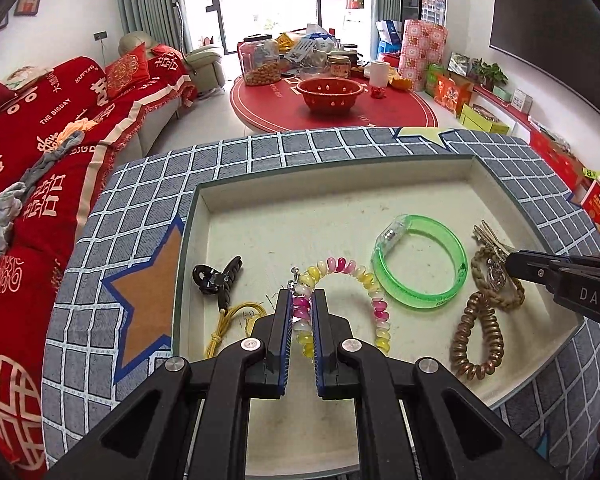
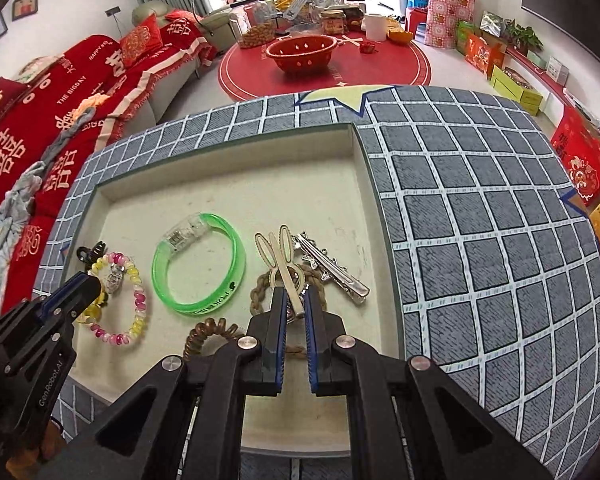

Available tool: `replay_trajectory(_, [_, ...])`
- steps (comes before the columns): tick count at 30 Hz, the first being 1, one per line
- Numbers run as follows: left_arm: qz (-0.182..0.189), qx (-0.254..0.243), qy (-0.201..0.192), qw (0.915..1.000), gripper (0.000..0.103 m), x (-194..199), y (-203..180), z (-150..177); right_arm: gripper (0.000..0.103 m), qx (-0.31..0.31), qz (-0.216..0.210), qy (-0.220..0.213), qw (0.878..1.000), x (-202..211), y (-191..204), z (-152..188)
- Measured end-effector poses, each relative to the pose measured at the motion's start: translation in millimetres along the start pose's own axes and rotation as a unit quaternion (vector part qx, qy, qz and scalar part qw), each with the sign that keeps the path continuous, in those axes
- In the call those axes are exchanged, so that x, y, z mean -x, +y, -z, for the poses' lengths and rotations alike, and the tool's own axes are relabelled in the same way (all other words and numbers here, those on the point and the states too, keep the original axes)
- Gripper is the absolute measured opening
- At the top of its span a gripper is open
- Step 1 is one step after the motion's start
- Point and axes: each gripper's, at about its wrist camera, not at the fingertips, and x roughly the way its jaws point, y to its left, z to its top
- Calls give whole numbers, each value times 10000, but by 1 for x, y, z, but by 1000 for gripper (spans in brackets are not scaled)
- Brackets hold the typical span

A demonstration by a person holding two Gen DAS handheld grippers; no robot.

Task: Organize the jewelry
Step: 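Lower the bead bracelet and hair clips into the tray and open both tools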

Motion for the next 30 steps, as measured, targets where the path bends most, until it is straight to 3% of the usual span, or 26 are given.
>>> replay_trajectory(18, [-63,-54,110,9999,23,-7,-5,3,11,-65,-51,106,9999,-7,-6,9])
replay_trajectory(21, [-44,-72,88,9999,23,-4,-6,3,26,-141,-156,131,9997,-6,-9,11])
replay_trajectory(23, [-42,-52,52,10000,23,-2,-4,3,48,-156,-227,78,9996,-3,-9,13])
replay_trajectory(30, [-141,22,-28,9999,23,6,1,0,48,-144,-330,-93,9993,9,-3,11])
